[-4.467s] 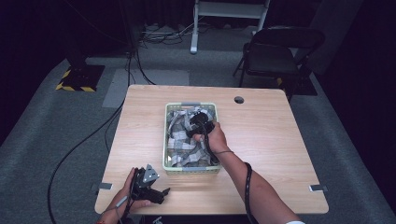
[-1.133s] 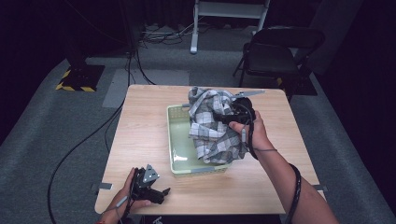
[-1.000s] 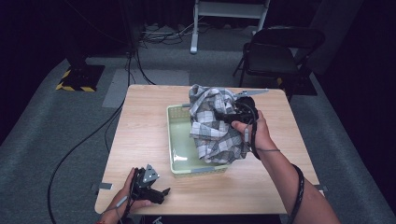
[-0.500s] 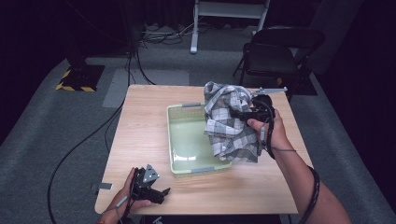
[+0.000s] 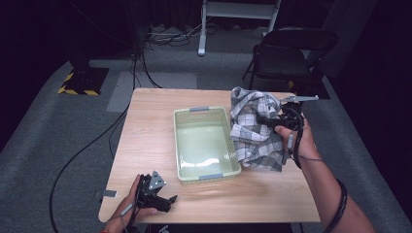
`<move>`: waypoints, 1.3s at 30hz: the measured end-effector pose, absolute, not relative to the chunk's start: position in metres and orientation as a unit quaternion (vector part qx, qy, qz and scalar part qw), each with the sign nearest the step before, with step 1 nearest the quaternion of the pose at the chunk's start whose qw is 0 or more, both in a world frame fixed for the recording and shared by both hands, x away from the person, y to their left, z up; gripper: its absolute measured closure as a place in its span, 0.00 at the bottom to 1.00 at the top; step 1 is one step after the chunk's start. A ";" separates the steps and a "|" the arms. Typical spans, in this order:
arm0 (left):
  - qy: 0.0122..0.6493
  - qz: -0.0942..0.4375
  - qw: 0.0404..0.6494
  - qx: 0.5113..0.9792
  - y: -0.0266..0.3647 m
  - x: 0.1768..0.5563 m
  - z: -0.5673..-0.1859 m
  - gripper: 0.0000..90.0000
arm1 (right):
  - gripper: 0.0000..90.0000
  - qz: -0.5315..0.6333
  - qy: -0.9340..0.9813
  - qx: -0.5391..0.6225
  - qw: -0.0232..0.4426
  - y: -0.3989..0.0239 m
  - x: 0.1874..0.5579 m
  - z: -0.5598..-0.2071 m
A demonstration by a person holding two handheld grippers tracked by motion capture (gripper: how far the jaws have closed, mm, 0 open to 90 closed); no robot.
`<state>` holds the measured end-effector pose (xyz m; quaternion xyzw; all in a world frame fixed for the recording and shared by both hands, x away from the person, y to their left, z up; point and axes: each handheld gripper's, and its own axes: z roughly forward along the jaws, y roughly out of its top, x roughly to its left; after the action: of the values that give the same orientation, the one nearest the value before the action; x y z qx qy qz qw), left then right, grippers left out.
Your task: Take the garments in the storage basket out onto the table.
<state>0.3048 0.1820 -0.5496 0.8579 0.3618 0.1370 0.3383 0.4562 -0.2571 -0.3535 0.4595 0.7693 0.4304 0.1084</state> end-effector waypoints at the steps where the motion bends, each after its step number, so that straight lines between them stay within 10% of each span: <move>1: 0.362 0.137 0.338 0.858 0.182 0.305 -0.550 0.00 | 0.72 0.430 0.768 0.462 0.108 -0.260 0.456 -0.355; 39: 0.361 0.137 0.338 0.858 0.182 0.305 -0.549 0.00 | 0.72 0.403 0.744 0.523 0.105 -0.317 0.466 -0.402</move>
<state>0.3048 0.1821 -0.5495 0.8582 0.3615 0.1371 0.3376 0.4663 -0.3166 -0.4025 0.5230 0.7438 0.4027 0.1054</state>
